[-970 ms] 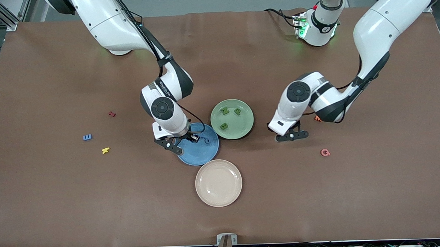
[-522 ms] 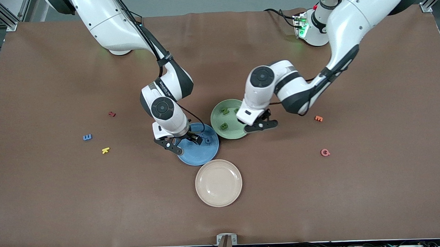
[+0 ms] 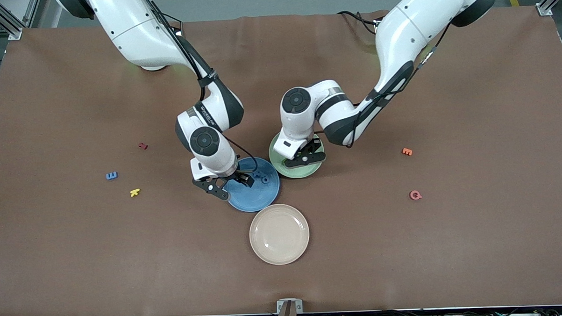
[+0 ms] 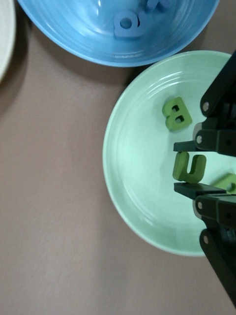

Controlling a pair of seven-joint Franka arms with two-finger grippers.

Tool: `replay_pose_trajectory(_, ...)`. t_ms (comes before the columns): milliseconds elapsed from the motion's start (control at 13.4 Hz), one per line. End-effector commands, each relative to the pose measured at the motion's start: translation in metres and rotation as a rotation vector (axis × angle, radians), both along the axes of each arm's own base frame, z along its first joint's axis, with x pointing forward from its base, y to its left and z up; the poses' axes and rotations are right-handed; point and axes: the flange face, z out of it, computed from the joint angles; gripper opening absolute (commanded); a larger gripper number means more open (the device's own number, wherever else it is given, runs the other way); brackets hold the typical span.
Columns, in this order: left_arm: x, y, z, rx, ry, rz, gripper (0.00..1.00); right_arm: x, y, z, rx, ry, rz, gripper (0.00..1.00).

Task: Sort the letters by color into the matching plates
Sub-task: 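Place green u on the green plate while the right gripper moves toward yellow k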

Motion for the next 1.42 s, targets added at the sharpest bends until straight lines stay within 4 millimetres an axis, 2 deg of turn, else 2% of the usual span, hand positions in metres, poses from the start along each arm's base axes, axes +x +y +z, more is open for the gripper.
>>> replay_pose_trajectory(0, 0.007, -0.004, -0.014, 0.001, 0.017, 0.018, 0.15, 0.003, -0.048, 0.021, -0.010, 0.016, 0.056, 1.00)
replay_pose_trajectory(75, 0.008, -0.003, -0.015, 0.002, 0.018, 0.018, 0.16, 0.003, -0.068, 0.031, -0.011, 0.022, 0.086, 1.00)
replay_pose_trajectory(224, 0.008, -0.003, -0.016, 0.005, 0.014, 0.015, 0.24, 0.004, -0.107, 0.049, -0.010, 0.031, 0.139, 1.00)
replay_pose_trajectory(298, 0.010, -0.001, -0.016, 0.006, 0.013, 0.011, 0.39, 0.002, -0.133, 0.056, -0.008, 0.033, 0.166, 1.00)
replay_pose_trajectory(373, 0.012, 0.001, -0.016, 0.006, 0.015, 0.009, 0.67, 0.000, -0.152, 0.062, -0.005, 0.030, 0.192, 1.00)
replay_pose_trajectory(448, 0.015, 0.002, -0.013, 0.006, 0.008, -0.001, 0.99, -0.003, -0.172, 0.068, -0.003, 0.029, 0.215, 1.00)
replay_pose_trajectory(671, 0.025, 0.011, -0.001, -0.001, 0.000, 0.006, 0.99, -0.018, -0.227, 0.073, 0.002, 0.039, 0.277, 1.00)
replay_pose_trajectory(895, 0.049, 0.032, 0.031, -0.019, -0.035, 0.054, 0.99, -0.037, -0.271, 0.066, 0.007, 0.026, 0.328, 1.00)
replay_pose_trajectory(1044, 0.063, 0.045, 0.048, -0.035, -0.053, 0.078, 0.99, -0.041, -0.302, 0.061, 0.011, 0.021, 0.364, 1.00)
replay_pose_trajectory(1268, 0.085, 0.075, 0.066, -0.078, -0.034, 0.126, 0.99, -0.040, -0.374, 0.055, 0.016, -0.004, 0.446, 1.00)
replay_pose_trajectory(1343, 0.089, 0.085, 0.068, -0.065, -0.012, 0.115, 0.99, -0.039, -0.391, 0.055, 0.010, -0.023, 0.476, 1.00)
